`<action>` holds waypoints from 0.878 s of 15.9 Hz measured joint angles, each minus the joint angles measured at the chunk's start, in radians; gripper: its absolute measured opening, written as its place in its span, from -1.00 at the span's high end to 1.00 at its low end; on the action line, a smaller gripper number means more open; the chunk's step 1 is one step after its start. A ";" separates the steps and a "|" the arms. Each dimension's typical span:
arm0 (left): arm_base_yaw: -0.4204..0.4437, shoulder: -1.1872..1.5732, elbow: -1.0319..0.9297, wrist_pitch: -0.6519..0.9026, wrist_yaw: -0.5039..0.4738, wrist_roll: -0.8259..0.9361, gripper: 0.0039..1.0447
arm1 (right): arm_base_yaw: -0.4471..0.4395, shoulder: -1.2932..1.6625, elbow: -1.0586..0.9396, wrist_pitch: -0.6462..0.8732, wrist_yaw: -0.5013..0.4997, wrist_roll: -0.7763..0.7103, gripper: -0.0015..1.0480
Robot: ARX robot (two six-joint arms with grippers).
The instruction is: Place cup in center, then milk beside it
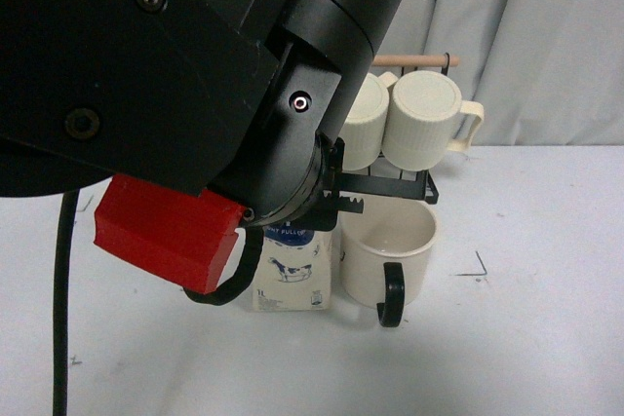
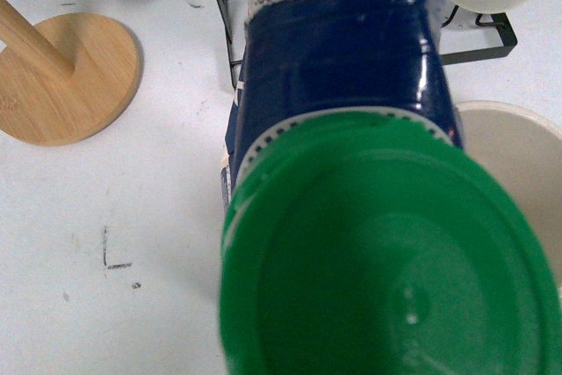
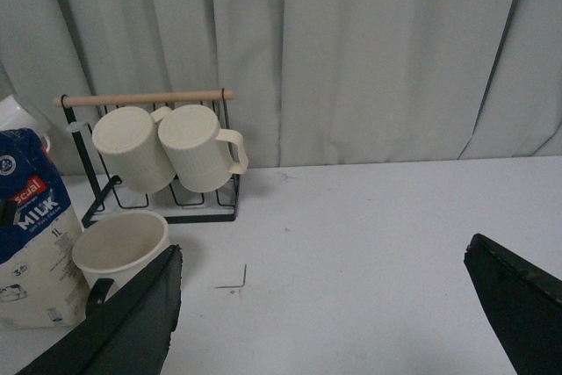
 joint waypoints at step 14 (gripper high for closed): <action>-0.006 -0.016 0.029 -0.019 0.061 -0.077 -0.91 | 0.000 0.000 0.000 0.000 0.000 0.000 -0.87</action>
